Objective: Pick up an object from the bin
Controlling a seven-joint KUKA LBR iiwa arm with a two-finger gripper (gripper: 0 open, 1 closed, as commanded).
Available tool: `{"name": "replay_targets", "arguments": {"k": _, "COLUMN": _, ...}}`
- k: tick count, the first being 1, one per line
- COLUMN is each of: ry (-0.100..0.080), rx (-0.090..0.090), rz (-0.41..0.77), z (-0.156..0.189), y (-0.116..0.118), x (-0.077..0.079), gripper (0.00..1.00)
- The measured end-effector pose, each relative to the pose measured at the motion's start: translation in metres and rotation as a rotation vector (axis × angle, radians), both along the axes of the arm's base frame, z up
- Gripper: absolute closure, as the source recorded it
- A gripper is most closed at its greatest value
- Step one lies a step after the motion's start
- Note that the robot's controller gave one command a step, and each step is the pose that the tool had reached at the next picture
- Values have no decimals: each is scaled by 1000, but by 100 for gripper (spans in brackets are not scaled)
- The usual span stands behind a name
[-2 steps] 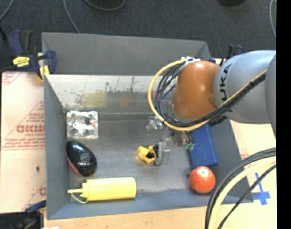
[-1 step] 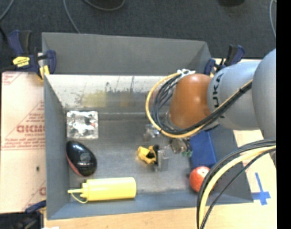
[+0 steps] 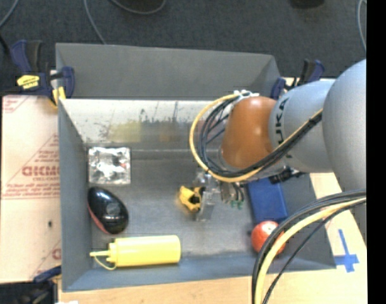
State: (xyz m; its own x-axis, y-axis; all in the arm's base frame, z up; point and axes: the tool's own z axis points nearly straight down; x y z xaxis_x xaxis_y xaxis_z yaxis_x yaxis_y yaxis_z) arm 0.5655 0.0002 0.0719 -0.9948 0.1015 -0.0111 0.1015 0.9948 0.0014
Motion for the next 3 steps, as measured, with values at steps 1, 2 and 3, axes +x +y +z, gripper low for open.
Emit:
{"name": "replay_targets", "arguments": {"k": 1, "ry": 0, "rx": 0, "rz": 0, "z": 0, "y": 0, "x": 0, "gripper": 100}}
{"name": "replay_targets", "arguments": {"k": 2, "ry": 0, "rx": 0, "rz": 0, "z": 3, "y": 0, "x": -1, "gripper": 100}}
{"name": "replay_targets", "arguments": {"k": 3, "ry": 9, "rx": 1, "rz": 0, "z": 23, "y": 0, "x": -3, "gripper": 100}}
